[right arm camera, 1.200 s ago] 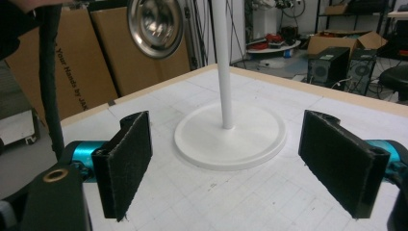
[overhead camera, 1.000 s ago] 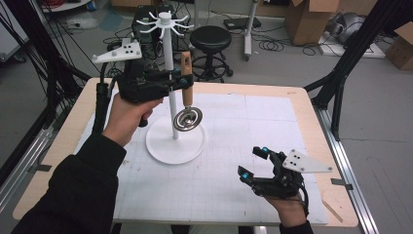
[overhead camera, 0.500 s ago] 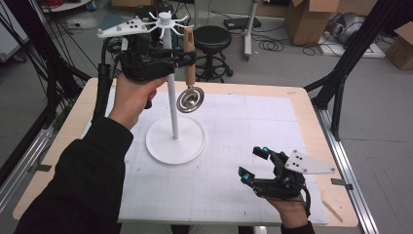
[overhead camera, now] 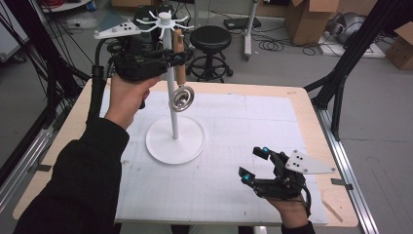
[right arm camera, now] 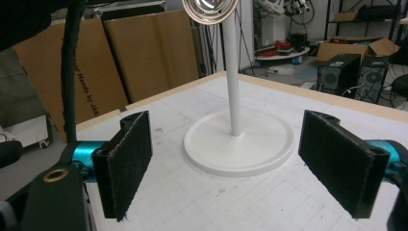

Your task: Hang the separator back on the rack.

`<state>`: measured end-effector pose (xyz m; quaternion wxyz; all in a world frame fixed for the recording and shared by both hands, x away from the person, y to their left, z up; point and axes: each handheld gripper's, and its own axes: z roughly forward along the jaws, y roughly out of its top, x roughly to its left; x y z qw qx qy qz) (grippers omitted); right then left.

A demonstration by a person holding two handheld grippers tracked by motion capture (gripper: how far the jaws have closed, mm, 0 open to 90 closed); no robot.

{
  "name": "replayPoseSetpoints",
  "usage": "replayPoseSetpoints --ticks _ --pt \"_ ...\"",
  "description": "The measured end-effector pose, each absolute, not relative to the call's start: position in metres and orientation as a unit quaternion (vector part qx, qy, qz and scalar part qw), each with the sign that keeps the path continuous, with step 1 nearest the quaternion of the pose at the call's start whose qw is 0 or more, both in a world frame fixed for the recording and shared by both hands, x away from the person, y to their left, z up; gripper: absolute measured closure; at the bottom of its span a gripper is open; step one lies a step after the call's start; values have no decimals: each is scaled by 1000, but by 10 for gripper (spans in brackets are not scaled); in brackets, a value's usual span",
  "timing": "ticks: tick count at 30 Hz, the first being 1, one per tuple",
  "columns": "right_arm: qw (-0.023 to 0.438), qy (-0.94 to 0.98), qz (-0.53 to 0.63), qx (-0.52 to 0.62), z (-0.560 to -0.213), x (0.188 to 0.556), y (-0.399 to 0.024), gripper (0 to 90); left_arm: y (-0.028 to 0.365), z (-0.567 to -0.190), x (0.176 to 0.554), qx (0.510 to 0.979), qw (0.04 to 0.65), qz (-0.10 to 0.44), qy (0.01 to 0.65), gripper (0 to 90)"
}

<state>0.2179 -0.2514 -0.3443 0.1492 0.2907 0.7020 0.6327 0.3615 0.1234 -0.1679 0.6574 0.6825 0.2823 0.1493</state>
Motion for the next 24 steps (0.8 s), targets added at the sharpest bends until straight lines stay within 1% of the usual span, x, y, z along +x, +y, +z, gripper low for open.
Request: replayPoseSetpoints --ticks 4,5,7,11,12,15,16,17,18,19,21,23,24 --pt "152 700 632 295 -344 218 -253 180 127 -169 358 681 658 157 281 711" --pt "154 700 632 295 -345 218 -254 180 129 -170 357 681 658 159 280 683" --pt "155 699 632 295 -345 218 -255 180 134 -174 351 680 659 156 281 590" --pt "161 698 631 300 -345 219 -257 180 145 -185 340 676 662 161 279 471" --pt "162 697 630 301 -346 219 -258 180 145 -185 340 676 662 161 279 457" --pt "174 695 626 307 -347 219 -260 180 158 -202 326 677 668 155 268 403" --pt "174 695 626 307 -347 219 -260 180 158 -202 326 677 668 155 268 388" --pt "183 696 620 312 -348 220 -262 180 162 -208 321 678 670 154 261 369" --pt "183 696 620 312 -348 220 -262 180 165 -212 317 676 672 153 261 369" --pt "187 698 615 316 -349 220 -264 180 172 -222 310 674 677 145 257 330" --pt "191 697 613 320 -350 220 -266 180 182 -237 301 676 679 137 253 323" --pt "192 696 613 321 -351 220 -268 180 187 -244 297 675 679 136 255 284" --pt "196 695 612 325 -352 220 -270 180 198 -258 290 672 680 134 260 265"
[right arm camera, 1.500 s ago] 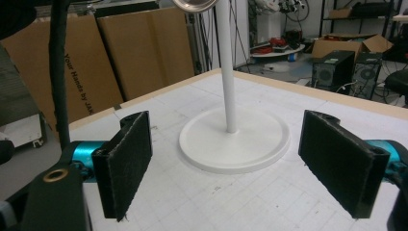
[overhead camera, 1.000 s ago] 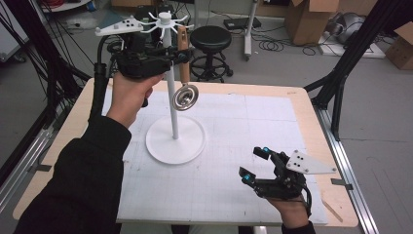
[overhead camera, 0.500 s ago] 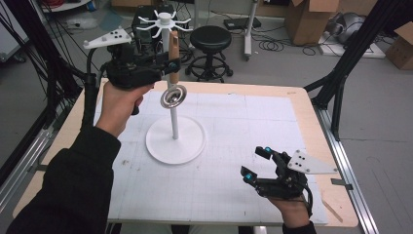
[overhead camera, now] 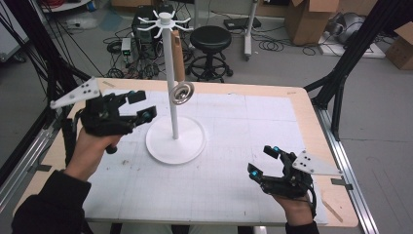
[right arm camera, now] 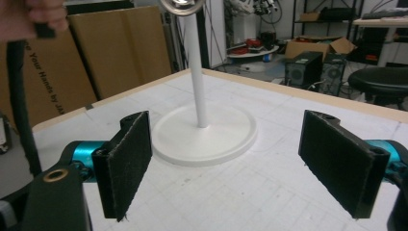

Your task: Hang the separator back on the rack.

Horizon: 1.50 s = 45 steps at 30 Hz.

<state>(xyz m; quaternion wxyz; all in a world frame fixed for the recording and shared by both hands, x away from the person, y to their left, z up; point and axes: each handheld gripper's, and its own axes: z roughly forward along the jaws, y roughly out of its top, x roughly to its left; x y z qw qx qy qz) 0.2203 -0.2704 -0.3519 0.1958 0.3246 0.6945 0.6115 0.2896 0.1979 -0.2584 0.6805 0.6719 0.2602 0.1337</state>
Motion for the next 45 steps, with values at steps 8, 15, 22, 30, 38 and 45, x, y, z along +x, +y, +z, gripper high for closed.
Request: replayPoseSetpoints --ticks 8,15,22,30,38,45 --pt "216 692 600 338 -360 220 -280 180 227 -312 264 672 668 153 280 173" --pt "229 693 587 350 -369 214 -286 180 250 -363 248 670 659 160 303 180" --pt "237 684 582 371 -376 211 -291 180 259 -378 241 665 660 166 309 190" --pt "251 679 573 384 -379 211 -291 180 259 -382 242 676 650 170 301 196" --pt "250 688 565 382 -381 212 -289 180 267 -383 240 667 655 174 310 195" --pt "250 684 565 388 -382 212 -291 180 270 -383 239 662 657 175 315 195"
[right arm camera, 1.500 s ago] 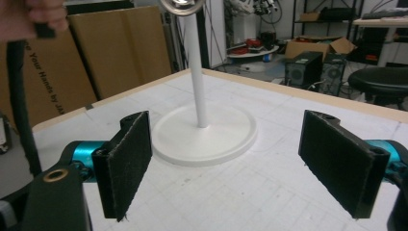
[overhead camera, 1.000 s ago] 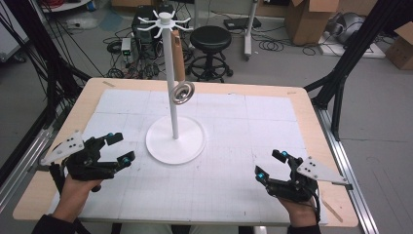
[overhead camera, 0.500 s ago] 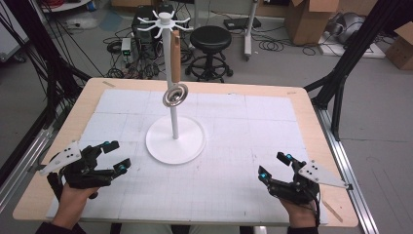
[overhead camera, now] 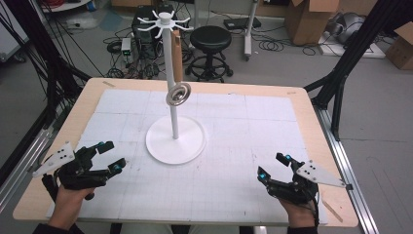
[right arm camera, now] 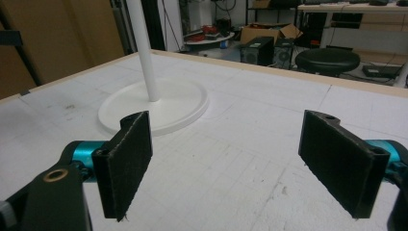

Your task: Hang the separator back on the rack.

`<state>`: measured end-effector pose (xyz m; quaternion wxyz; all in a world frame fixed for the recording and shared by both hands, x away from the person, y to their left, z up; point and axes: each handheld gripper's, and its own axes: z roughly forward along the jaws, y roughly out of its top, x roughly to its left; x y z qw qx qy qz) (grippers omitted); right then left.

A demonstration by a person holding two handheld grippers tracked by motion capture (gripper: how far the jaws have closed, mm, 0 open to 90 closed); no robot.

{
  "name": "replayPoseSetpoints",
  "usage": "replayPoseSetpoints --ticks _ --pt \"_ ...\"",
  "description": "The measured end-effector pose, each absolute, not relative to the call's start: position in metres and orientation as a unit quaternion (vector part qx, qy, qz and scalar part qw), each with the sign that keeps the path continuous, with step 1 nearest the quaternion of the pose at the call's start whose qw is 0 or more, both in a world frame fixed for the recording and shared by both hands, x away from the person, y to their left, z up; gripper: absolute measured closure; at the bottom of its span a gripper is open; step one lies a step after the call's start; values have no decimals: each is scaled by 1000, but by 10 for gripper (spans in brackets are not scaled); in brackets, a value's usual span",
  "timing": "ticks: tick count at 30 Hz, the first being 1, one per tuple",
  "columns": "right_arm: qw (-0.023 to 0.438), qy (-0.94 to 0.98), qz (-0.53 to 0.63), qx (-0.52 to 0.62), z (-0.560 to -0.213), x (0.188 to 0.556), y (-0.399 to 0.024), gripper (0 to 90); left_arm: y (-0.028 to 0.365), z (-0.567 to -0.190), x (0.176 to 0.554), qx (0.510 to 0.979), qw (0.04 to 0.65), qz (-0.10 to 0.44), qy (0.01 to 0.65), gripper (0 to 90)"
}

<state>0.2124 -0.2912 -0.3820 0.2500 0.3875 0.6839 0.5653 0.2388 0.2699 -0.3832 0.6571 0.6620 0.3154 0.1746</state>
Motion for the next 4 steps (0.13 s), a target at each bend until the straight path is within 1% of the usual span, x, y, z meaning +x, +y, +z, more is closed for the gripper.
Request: replayPoseSetpoints --ticks 4 --pt "251 681 566 392 -382 213 -293 180 270 -383 239 664 655 175 316 195"
